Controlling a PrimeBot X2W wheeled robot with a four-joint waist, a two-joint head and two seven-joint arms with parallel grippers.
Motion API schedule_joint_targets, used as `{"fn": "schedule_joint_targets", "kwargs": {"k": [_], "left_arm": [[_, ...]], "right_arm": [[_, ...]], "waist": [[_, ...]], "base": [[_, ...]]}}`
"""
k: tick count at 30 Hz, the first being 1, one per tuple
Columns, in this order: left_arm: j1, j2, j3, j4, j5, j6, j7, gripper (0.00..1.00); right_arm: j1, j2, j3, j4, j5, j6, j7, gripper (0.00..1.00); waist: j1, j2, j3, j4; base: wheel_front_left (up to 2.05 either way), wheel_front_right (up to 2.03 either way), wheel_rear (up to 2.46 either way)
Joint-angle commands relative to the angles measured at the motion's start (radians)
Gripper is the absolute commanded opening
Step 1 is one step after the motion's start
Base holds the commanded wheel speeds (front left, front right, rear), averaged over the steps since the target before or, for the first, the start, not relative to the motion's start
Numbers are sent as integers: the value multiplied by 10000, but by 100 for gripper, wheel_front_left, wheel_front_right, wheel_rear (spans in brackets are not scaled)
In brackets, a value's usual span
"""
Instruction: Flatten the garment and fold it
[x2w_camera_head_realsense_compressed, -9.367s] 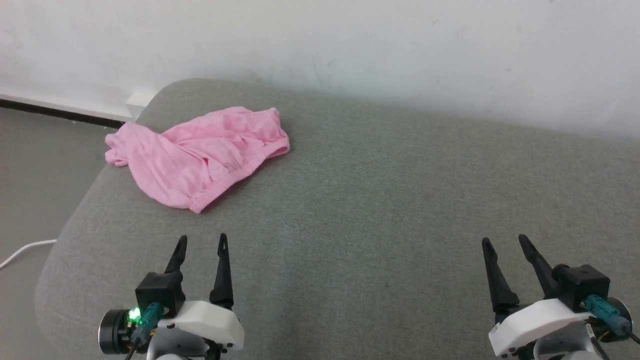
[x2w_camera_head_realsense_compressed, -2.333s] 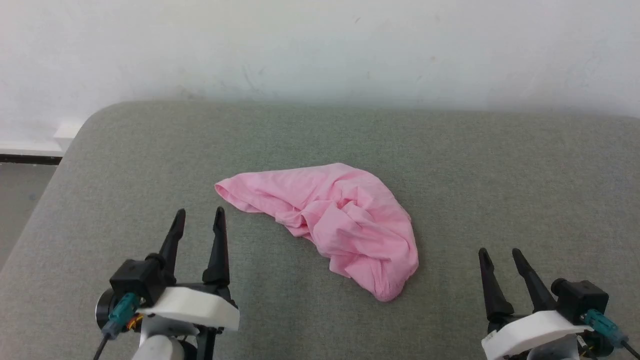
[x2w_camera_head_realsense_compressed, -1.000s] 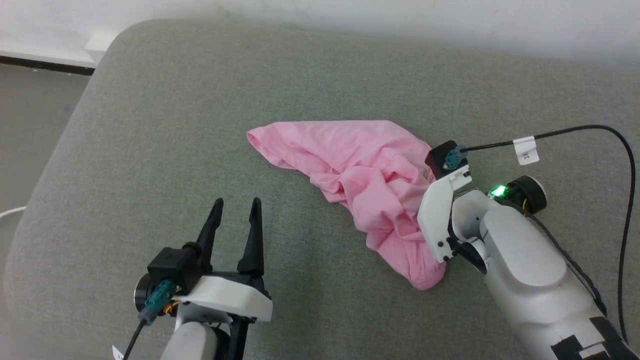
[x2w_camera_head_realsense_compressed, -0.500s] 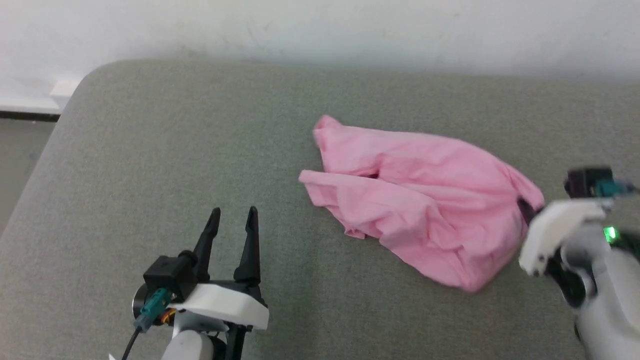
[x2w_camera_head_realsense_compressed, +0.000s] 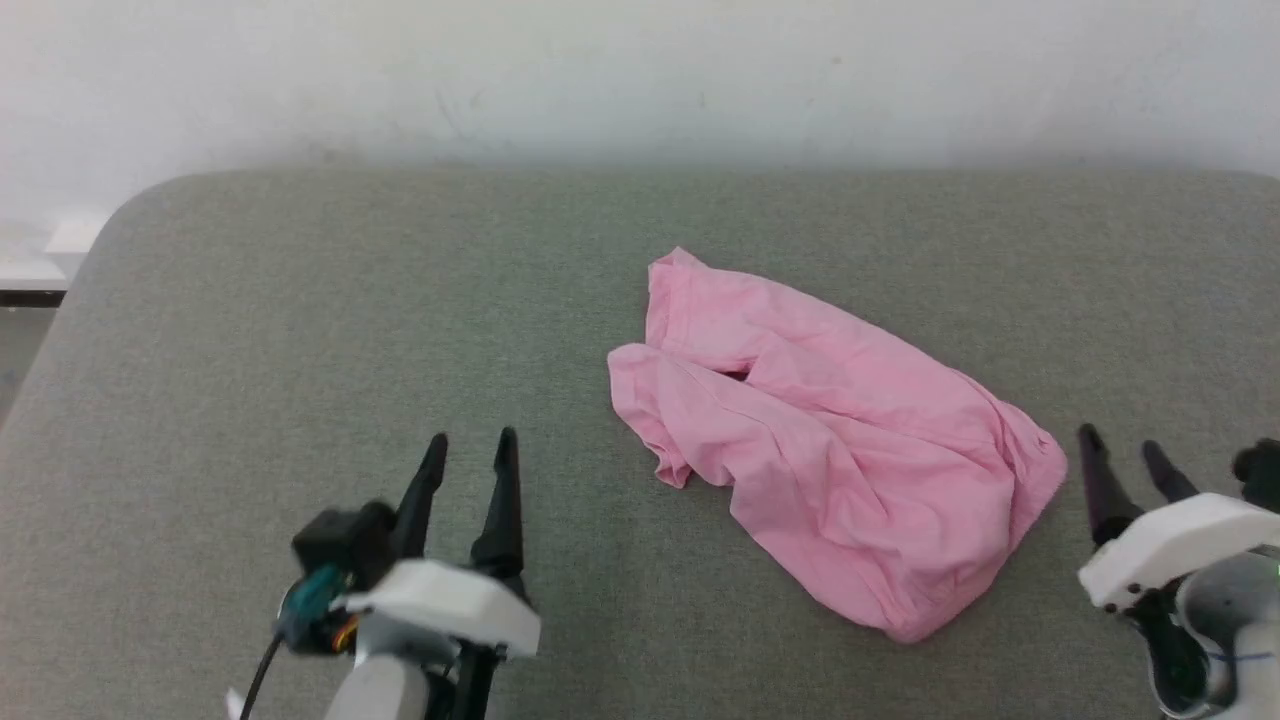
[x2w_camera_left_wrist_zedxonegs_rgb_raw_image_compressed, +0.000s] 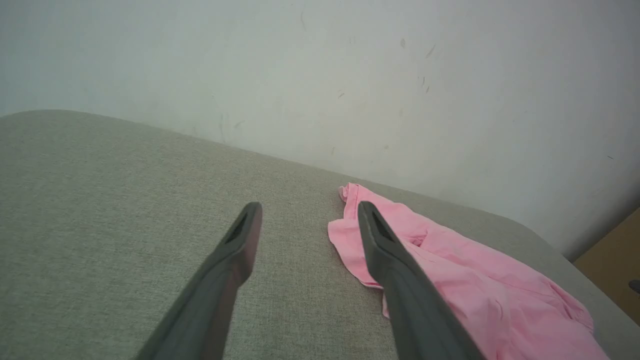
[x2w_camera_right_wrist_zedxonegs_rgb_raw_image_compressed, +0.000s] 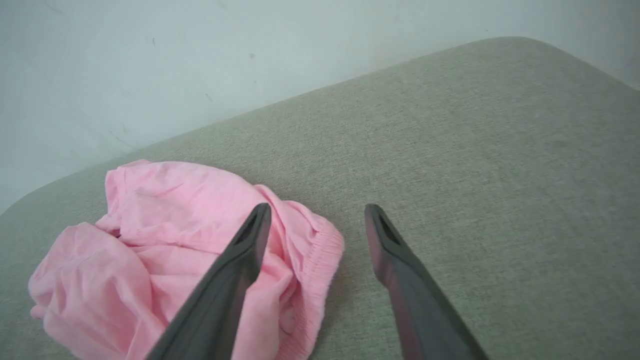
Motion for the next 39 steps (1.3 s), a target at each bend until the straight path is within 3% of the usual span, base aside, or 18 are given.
{"fn": "schedule_joint_targets", "kwargs": {"k": [1, 6, 10, 14, 23, 24, 25, 26, 33, 39], "left_arm": [[-373, -12, -60, 83, -105, 13, 139, 100], [-2358, -12, -495, 1055, -735, 102, 2146, 100], [-3959, -10, -1042, 2411, -1066, 568, 4700, 100], [-5183, -10, -1572, 3563, -1109, 639, 6685, 100], [-5883, -11, -2873, 4814, -1341, 485, 8066, 100], [-5832, -11, -2972, 4869, -1461, 423, 8074, 75], [-5796, -11, -3070, 4903, -1531, 377, 8001, 18], [-5749, -12, -3126, 4923, -1632, 328, 7889, 0], [-5556, 31, -2398, 4625, -2441, 303, 6420, 0], [-4636, 559, -1246, 3023, -3140, 469, 5294, 0]], "right_arm": [[175, 53, -105, -151, -79, -9, -59, 100], [413, 141, -647, -1178, -301, -9, 65, 100], [339, 151, -376, -1550, -35, -9, 233, 100], [238, 154, -148, -1577, 232, -9, 267, 100], [189, 155, -94, -1434, 250, -9, 12, 100], [197, 155, -105, -1437, 199, -9, -57, 100], [200, 155, -128, -1421, 181, -9, -103, 100], [196, 155, -113, -1421, 149, -9, -165, 100], [367, 156, 33, -1292, 74, -9, -316, 100], [706, 156, 212, -1147, 157, -9, -279, 100]], "waist": [[2, 0, 43, -75], [2, 0, 367, -381], [2, 0, 799, -775], [2, 0, 1166, -1173], [2, 0, 1565, -1546], [2, 0, 1554, -1524], [2, 0, 1531, -1485], [2, 0, 1494, -1436], [2, 0, 896, -774], [2, 0, 296, 106]], "base": [[0, 0, 0], [0, 0, 0], [0, 0, 0], [0, 0, 0], [0, 0, 0], [0, 0, 0], [0, 0, 0], [0, 0, 0], [0, 0, 0], [0, 0, 0]]}}
